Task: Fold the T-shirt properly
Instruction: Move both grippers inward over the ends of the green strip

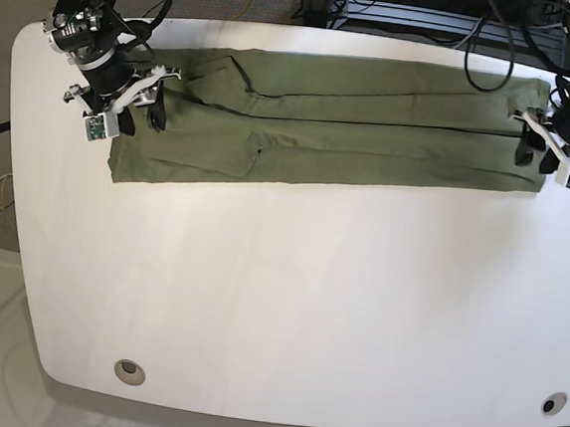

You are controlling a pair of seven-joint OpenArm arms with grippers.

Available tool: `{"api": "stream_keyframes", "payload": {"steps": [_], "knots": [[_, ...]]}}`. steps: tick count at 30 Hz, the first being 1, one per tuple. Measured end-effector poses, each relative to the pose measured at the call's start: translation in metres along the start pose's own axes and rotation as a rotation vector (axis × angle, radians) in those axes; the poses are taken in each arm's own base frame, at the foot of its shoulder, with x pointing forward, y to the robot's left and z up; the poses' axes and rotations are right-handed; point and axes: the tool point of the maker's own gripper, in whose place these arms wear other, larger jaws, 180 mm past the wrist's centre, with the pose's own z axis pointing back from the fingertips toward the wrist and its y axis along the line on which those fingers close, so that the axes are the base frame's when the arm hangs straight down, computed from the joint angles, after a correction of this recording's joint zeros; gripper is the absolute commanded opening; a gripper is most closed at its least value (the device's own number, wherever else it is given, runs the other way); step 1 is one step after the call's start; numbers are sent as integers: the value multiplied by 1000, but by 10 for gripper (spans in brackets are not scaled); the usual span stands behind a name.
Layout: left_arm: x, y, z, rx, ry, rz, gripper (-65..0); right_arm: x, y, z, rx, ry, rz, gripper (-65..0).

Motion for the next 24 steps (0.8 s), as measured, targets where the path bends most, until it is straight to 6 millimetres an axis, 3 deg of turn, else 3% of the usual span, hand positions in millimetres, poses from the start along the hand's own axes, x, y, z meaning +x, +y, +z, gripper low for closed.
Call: {"api": "stream_keyframes", "payload": {"steps": [9,15,20,24], "knots": [[-15,-22,-7,-37,20,39,-430,-19,16,2,33,44,4,-384],[-11,-31,-13,-51,4,32,-649,-13,14,1,29,39,22,-380],[-3,-51,-22,-99,-24,44,-650,-8,17,-3,37,28,8,-373],[4,-50,-31,-95,-31,46,-650,-3,22,-16,45,1,-63,-374]]}}
